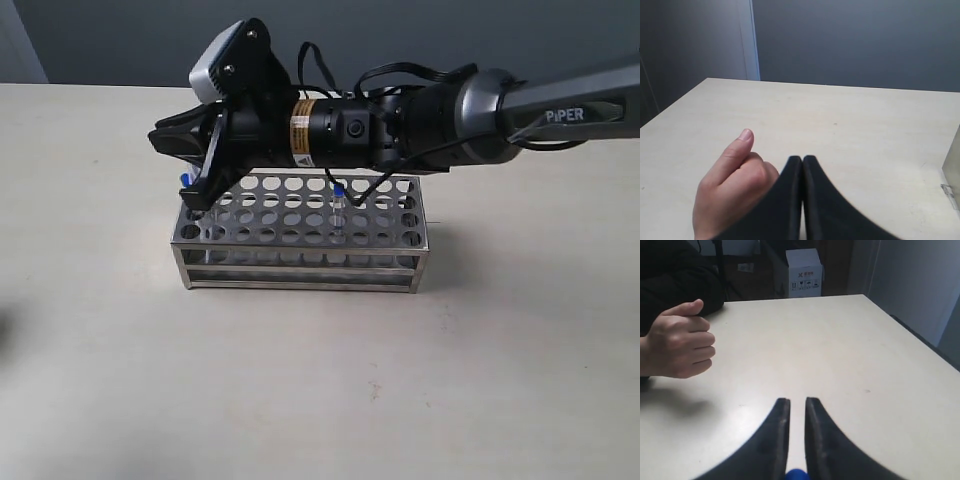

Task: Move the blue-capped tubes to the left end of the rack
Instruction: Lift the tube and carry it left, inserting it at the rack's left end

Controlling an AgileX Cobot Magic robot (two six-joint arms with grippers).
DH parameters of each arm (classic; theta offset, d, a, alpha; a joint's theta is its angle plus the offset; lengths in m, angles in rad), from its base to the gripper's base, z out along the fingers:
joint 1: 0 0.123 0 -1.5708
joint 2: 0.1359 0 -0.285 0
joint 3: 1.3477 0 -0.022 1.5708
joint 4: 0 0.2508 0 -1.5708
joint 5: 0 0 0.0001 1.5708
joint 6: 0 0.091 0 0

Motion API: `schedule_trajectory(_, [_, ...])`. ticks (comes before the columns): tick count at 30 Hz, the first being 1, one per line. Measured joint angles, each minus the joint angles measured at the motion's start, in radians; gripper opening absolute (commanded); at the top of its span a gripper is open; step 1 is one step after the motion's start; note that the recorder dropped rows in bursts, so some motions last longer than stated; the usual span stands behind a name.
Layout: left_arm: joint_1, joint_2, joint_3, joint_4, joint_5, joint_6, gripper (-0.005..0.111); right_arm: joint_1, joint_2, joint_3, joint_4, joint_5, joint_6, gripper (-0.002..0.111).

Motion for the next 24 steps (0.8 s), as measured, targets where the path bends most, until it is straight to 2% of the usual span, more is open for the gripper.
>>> schedule_trajectory(24, [0.0, 0.0, 0.0, 0.0, 0.0, 0.0, 0.0, 0.052, 0.103, -0.055, -0.027, 0.011, 0.042, -0.001])
